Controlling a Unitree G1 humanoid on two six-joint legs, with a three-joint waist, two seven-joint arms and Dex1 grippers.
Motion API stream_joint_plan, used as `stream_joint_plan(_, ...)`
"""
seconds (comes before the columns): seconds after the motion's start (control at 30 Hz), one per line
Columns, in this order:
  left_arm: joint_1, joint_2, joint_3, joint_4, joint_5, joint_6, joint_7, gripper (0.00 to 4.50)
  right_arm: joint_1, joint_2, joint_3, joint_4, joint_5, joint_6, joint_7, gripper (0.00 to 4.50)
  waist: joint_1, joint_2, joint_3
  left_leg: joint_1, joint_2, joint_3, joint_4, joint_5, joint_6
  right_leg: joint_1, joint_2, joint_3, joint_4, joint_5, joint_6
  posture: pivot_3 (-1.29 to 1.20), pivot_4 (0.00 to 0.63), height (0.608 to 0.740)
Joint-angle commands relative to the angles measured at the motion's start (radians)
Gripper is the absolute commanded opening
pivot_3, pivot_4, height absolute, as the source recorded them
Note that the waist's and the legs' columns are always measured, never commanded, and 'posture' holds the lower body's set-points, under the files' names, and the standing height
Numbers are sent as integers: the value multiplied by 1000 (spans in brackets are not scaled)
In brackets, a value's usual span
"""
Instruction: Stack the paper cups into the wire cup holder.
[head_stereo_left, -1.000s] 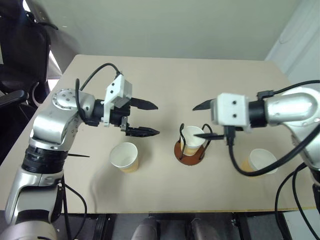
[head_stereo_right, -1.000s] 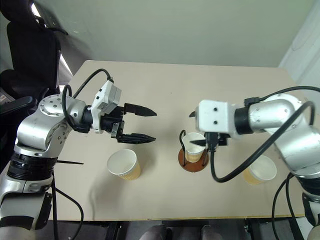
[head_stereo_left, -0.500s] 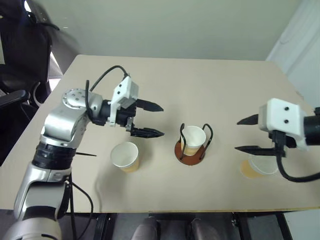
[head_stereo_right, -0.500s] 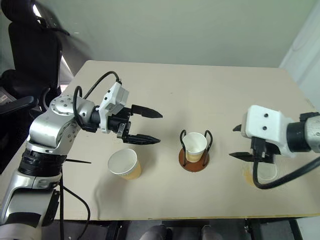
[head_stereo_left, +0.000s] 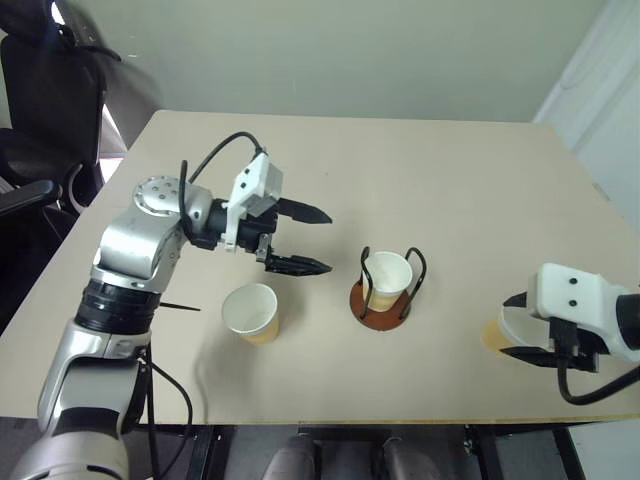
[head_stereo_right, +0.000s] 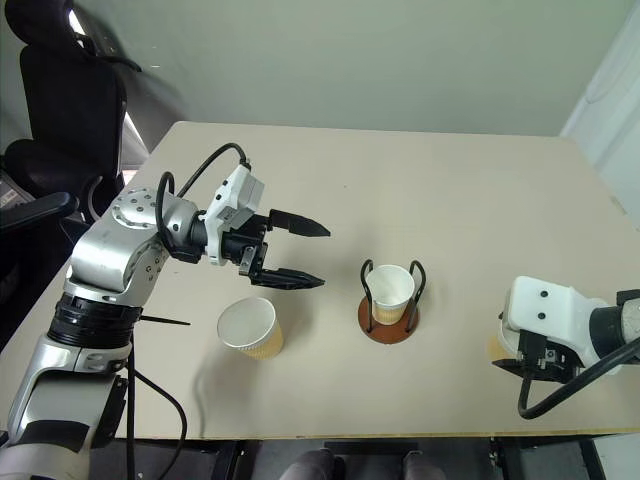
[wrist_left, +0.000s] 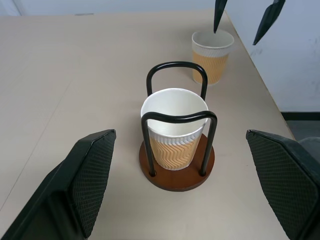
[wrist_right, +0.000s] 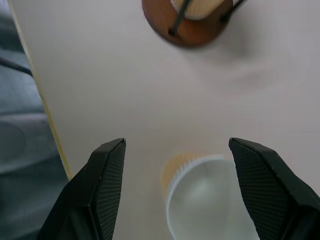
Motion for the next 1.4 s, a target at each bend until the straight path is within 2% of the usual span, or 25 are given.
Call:
stream_joint_plan(0.03, -11, 13, 21, -30, -11, -7, -13, 4500, 33, -6, -51, 15, -42, -47, 7, 3337, 0, 0, 0, 0, 0, 0, 0, 0, 0, 0, 0, 0, 0, 0, 0, 0, 150, 740)
stream_joint_plan(0.3, -10, 17, 26, -39, -13, 1, -11, 4500, 105, 1, -20, 75, -106, -139, -1, 3337, 0, 0, 0, 0, 0, 0, 0, 0, 1, 0, 0, 0, 0, 0, 0, 0, 150, 740)
stream_joint_plan(0.6, -11, 21, 28, -42, -14, 5, -7, 4500, 86, 2, 132, 127, -142, -216, -52, 3337, -1, 0, 0, 1, 0, 0, 1, 0, 1, 1, 0, 0, 1, 0, 0, 0, 150, 740)
stream_joint_plan(0.73, -9, 21, 28, -41, -13, 5, -5, 4500, 52, 5, 230, 149, -163, -244, -83, 2431, -2, 0, 0, 1, 0, 0, 1, 0, 1, 1, 0, 0, 1, 0, 0, 0, 150, 740)
stream_joint_plan(0.93, -6, 24, 30, -44, -14, 7, -1, 4500, -22, 13, 309, 162, -164, -259, -104, 194, -3, 0, 0, 1, 0, 0, 2, 0, 1, 1, 0, 0, 2, 0, 0, 0, 150, 740)
stream_joint_plan(0.97, -5, 25, 31, -46, -14, 8, 0, 4500, -34, 12, 311, 163, -162, -260, -105, 22, -3, 0, 0, 1, 0, 0, 2, 0, 1, 1, 0, 0, 2, 0, 0, 0, 150, 740)
stream_joint_plan(1.17, 0, 31, 36, -58, -18, 16, 4, 4500, -172, -6, 291, 152, -110, -248, -82, 22, -4, 0, 0, 1, 0, 0, 3, 0, 1, 1, 0, 0, 3, 0, 0, 0, 150, 740)
stream_joint_plan(1.4, 0, 30, 34, -63, -17, 21, 5, 4500, -652, 5, 402, 163, 8, -186, -47, 22, -12, 0, 0, 2, 0, 1, 4, 0, 2, 0, 1, 1, 6, 0, 0, 0, 150, 740)
